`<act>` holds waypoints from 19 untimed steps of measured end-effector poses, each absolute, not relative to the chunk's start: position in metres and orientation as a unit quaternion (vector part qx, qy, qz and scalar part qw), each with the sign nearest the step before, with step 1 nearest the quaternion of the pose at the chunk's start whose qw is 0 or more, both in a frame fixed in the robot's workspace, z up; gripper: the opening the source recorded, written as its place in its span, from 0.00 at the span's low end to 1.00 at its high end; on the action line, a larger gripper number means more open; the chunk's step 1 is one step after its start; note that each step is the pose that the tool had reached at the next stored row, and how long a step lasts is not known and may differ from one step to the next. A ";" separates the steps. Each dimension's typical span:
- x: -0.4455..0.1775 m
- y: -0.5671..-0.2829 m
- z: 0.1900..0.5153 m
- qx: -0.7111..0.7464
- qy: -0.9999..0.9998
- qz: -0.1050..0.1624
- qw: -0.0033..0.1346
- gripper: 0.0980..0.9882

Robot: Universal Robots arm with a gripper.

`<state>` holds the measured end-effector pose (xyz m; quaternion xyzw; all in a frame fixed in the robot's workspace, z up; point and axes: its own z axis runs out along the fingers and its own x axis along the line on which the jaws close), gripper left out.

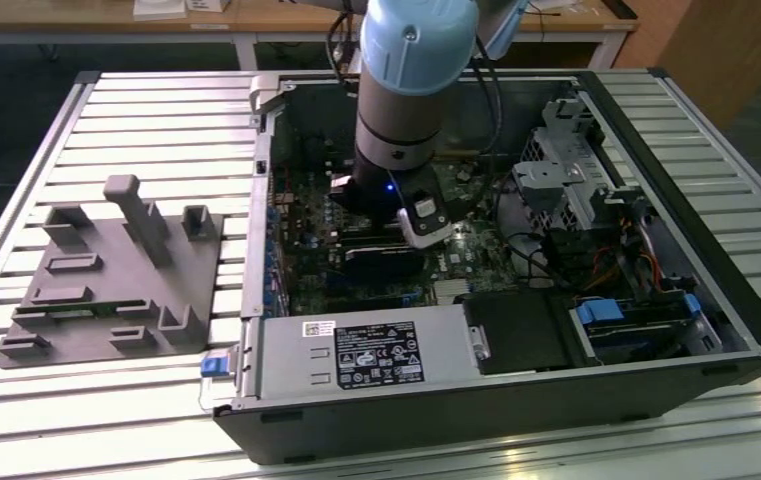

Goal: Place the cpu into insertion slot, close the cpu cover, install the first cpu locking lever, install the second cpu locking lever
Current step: 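Install the second cpu locking lever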

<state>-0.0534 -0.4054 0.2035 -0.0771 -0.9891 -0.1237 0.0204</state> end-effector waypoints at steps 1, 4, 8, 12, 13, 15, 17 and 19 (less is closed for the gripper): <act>-0.052 -0.403 0.203 -0.077 -0.989 -0.123 0.020 0.01; -0.047 -0.399 0.203 -0.077 -0.990 -0.118 0.020 0.01; -0.040 -0.393 0.203 -0.077 -0.991 -0.112 0.019 0.01; -0.037 -0.387 0.203 -0.078 -0.992 -0.098 0.018 0.01; -0.036 -0.385 0.203 -0.078 -0.992 -0.094 0.018 0.01; -0.035 -0.381 0.203 -0.078 -0.993 -0.086 0.017 0.01; -0.034 -0.376 0.203 -0.078 -0.994 -0.078 0.017 0.01; -0.034 -0.371 0.203 -0.078 -0.994 -0.070 0.016 0.01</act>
